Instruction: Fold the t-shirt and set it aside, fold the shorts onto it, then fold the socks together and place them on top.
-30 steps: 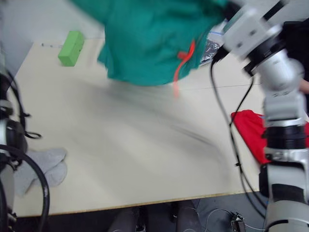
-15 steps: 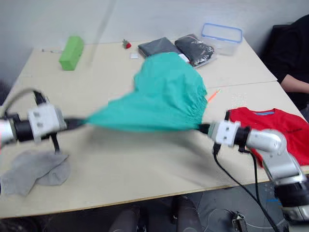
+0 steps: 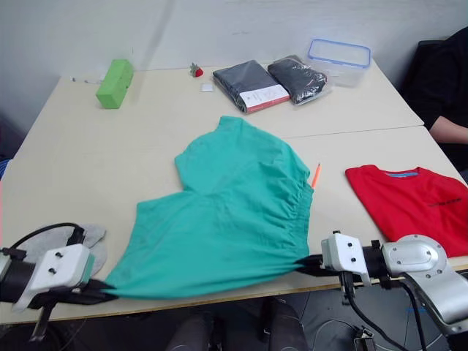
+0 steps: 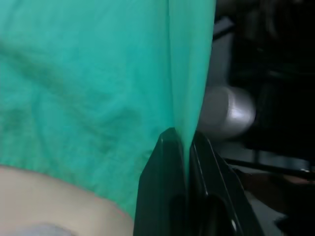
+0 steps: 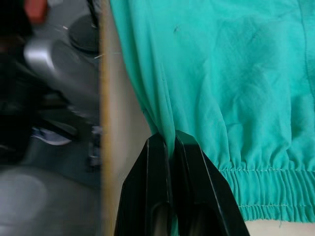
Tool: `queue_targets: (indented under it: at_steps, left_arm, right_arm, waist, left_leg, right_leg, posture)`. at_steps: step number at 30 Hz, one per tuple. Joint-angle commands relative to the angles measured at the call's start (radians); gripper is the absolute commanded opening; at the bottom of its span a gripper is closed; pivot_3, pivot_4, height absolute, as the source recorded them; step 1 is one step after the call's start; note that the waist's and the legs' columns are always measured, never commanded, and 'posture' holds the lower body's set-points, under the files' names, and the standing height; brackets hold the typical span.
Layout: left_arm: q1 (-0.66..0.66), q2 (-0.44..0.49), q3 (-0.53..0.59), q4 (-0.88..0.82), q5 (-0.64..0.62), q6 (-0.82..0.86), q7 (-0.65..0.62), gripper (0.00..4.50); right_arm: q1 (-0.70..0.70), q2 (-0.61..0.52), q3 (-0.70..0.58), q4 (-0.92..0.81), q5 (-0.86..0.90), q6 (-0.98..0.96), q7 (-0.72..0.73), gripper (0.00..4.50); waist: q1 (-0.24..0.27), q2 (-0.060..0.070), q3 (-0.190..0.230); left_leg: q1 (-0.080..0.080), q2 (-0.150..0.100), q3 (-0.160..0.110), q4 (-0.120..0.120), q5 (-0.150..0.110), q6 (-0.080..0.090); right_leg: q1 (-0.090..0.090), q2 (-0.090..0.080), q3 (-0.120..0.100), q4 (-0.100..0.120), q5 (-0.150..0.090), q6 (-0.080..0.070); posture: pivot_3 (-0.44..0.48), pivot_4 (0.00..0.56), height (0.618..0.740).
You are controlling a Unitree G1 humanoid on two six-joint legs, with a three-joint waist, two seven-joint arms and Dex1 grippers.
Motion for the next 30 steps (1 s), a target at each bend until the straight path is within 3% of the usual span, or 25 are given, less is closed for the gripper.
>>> queue_targets:
  at_steps: [1, 4, 8, 9, 11, 13, 15, 17, 19, 22, 27, 30]
  left_arm:
    - [0.057, 0.015, 0.117, -0.003, 0.002, 0.057, -0.107, 0.05]
    - [0.052, 0.044, 0.138, 0.026, 0.005, 0.051, -0.158, 0.05]
    - [-0.096, 0.143, 0.024, 0.149, -0.005, -0.003, -0.114, 0.05]
    - [-0.169, 0.171, -0.033, 0.196, -0.016, -0.022, -0.090, 0.05]
    - [-0.443, 0.205, -0.245, 0.318, -0.024, -0.070, -0.042, 0.05]
    - [-0.719, 0.166, -0.455, 0.428, 0.033, -0.109, -0.046, 0.05]
    - [-0.945, 0.094, -0.622, 0.538, 0.120, -0.153, -0.071, 0.05]
    - [-1.199, -0.039, -0.771, 0.719, 0.234, -0.234, -0.073, 0.05]
    - [-1.375, -0.153, -0.850, 0.883, 0.309, -0.313, -0.057, 0.05]
    - [-1.653, -0.378, -0.927, 1.258, 0.441, -0.529, 0.089, 0.05]
    - [-1.910, -0.602, -0.949, 1.737, 0.574, -0.851, 0.377, 0.05]
    - [-1.994, -0.692, -0.958, 1.901, 0.644, -0.980, 0.563, 0.05]
  right_arm:
    - [0.037, -0.035, -0.095, -0.050, 0.088, 0.103, 0.018, 0.00]
    - [0.054, -0.015, -0.115, -0.087, 0.130, 0.166, -0.005, 0.00]
    - [0.047, 0.013, -0.128, -0.102, 0.157, 0.230, -0.049, 0.00]
    - [0.043, 0.018, -0.134, -0.102, 0.173, 0.251, -0.057, 0.00]
    - [0.030, 0.025, -0.164, -0.102, 0.239, 0.317, -0.077, 0.00]
    - [0.015, 0.028, -0.197, -0.102, 0.307, 0.387, -0.095, 0.00]
    - [-0.005, 0.034, -0.221, -0.093, 0.345, 0.433, -0.113, 0.00]
    - [-0.040, 0.050, -0.242, -0.064, 0.383, 0.481, -0.148, 0.00]
    - [-0.072, 0.068, -0.255, -0.038, 0.403, 0.519, -0.179, 0.00]
    - [-0.134, 0.128, -0.287, 0.010, 0.431, 0.574, -0.289, 0.00]
    - [-0.178, 0.199, -0.341, 0.033, 0.441, 0.632, -0.439, 0.00]
    - [-0.174, 0.219, -0.365, 0.036, 0.426, 0.651, -0.502, 0.00]
  waist:
    - [0.001, -0.001, 0.000]
    - [0.004, -0.001, 0.000]
    - [0.011, -0.001, 0.000]
    - [0.011, 0.000, 0.000]
    - [0.012, -0.001, 0.000]
    - [0.012, 0.000, 0.000]
    - [0.009, 0.000, 0.000]
    - [0.011, -0.001, 0.000]
    - [0.011, -0.004, -0.001]
    - [0.012, -0.011, -0.001]
    - [0.001, -0.012, -0.001]
    - [0.000, -0.012, -0.001]
  left_leg:
    - [0.000, 0.000, 0.000, 0.000, 0.000, 0.000]
    - [0.000, 0.000, 0.000, 0.000, -0.001, 0.000]
    - [0.000, 0.000, -0.001, 0.000, -0.001, 0.001]
    - [0.000, 0.000, -0.001, 0.000, -0.001, 0.001]
    - [0.000, 0.000, -0.001, 0.000, -0.001, 0.001]
    - [-0.001, -0.001, -0.001, 0.000, -0.001, 0.001]
    - [0.000, -0.002, 0.000, 0.000, -0.001, 0.001]
    - [0.000, -0.003, 0.002, 0.000, 0.000, 0.001]
    - [-0.002, -0.003, 0.003, 0.001, 0.001, 0.001]
    - [-0.003, -0.004, 0.004, 0.003, 0.002, 0.002]
    - [-0.005, -0.003, 0.006, 0.001, 0.001, 0.006]
    - [-0.006, -0.003, 0.008, -0.001, 0.000, 0.007]
  right_leg:
    - [0.000, 0.000, 0.000, 0.000, 0.000, 0.000]
    - [0.000, 0.000, 0.001, -0.001, -0.001, -0.001]
    - [0.000, 0.000, 0.001, -0.001, -0.002, -0.002]
    - [0.000, 0.000, 0.002, -0.001, -0.002, -0.002]
    - [0.000, 0.000, 0.002, 0.000, -0.002, -0.002]
    - [-0.001, 0.000, 0.002, 0.000, -0.001, -0.002]
    - [-0.001, 0.000, 0.002, 0.003, 0.001, 0.000]
    - [-0.001, 0.003, 0.002, 0.007, 0.001, 0.000]
    - [-0.001, 0.008, 0.003, 0.007, 0.003, 0.003]
    - [0.000, 0.009, 0.004, 0.006, 0.004, 0.005]
    - [-0.001, 0.009, 0.005, -0.002, 0.009, 0.009]
    - [-0.002, 0.008, 0.004, -0.005, 0.010, 0.010]
  posture:
    - [0.000, 0.150, 0.740]
    - [0.000, 0.150, 0.740]
    - [0.000, 0.150, 0.740]
    - [0.000, 0.150, 0.740]
    - [0.000, 0.150, 0.740]
    - [0.000, 0.150, 0.740]
    - [0.000, 0.150, 0.740]
    - [0.000, 0.150, 0.740]
    - [0.000, 0.150, 0.740]
    - [0.000, 0.150, 0.740]
    - [0.000, 0.150, 0.740]
    - [0.000, 0.150, 0.740]
